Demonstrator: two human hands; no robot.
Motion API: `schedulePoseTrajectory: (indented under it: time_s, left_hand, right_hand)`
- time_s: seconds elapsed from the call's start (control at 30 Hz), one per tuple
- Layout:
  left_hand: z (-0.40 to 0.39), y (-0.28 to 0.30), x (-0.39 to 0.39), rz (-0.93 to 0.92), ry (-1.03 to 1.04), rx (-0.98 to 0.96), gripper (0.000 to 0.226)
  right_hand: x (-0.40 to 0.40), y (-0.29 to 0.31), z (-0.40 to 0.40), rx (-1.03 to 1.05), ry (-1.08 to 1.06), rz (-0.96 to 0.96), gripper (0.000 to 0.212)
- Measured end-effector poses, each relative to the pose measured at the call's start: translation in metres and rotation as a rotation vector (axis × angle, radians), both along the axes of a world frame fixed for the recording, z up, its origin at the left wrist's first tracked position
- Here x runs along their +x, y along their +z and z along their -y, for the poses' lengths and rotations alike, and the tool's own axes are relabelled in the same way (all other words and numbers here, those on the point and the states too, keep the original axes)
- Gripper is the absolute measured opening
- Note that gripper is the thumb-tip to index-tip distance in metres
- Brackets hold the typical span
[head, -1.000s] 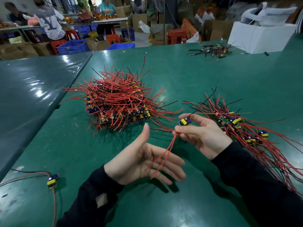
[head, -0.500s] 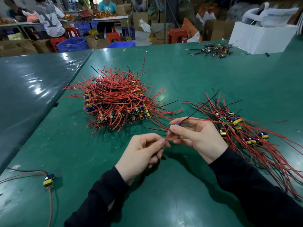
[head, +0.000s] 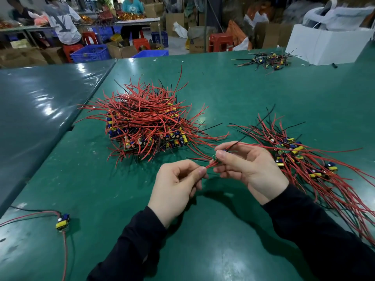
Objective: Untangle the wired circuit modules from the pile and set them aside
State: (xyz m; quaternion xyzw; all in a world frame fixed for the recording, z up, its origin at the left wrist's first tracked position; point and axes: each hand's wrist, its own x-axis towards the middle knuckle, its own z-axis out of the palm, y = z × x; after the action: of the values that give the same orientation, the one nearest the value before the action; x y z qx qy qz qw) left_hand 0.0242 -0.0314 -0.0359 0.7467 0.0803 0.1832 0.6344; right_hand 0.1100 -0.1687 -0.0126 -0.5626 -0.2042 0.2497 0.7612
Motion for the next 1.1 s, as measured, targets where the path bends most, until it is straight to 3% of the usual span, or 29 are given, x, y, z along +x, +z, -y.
schedulePoseTrajectory:
  time_s: [0.2, 0.47, 0.57, 0.67, 0.8, 0.93, 1.1]
  left_hand:
    - [-0.001, 0.000, -0.001, -0.015, -0.068, -0.067, 0.021]
    - [0.001, 0.009, -0.008, 0.070, -0.328, 0.073, 0.009]
    - [-0.007, 0.007, -0.007, -0.008, -0.253, 0.150, 0.014]
    - [-0.013, -0.001, -0.005, -0.025, -0.122, 0.222, 0.019]
    - [-0.018, -0.009, 0.000, -0.055, 0.035, 0.209, 0.022]
    - [-0.018, -0.009, 0.002, -0.081, -0.031, 0.178, 0.022]
    - [-0.018, -0.011, 0.003, -0.058, 0.133, 0.121, 0.023]
  right_hand:
    - [0.007, 0.005, 0.004, -0.009, -0.121, 0.018, 0.017]
    - [0.020, 0.004, 0.006, -0.001, -0.176, -0.256, 0.007]
    - [0.023, 0.006, 0.009, 0.023, -0.195, -0.287, 0.003]
    - [0.022, 0.008, 0.010, 0.065, -0.185, -0.263, 0.015]
    - [0.015, 0.011, 0.008, 0.101, -0.102, -0.218, 0.029]
    - [0.015, 0.014, 0.010, 0.110, -0.111, -0.220, 0.025]
    - [0.001, 0.011, 0.004, 0.110, 0.046, -0.154, 0.021]
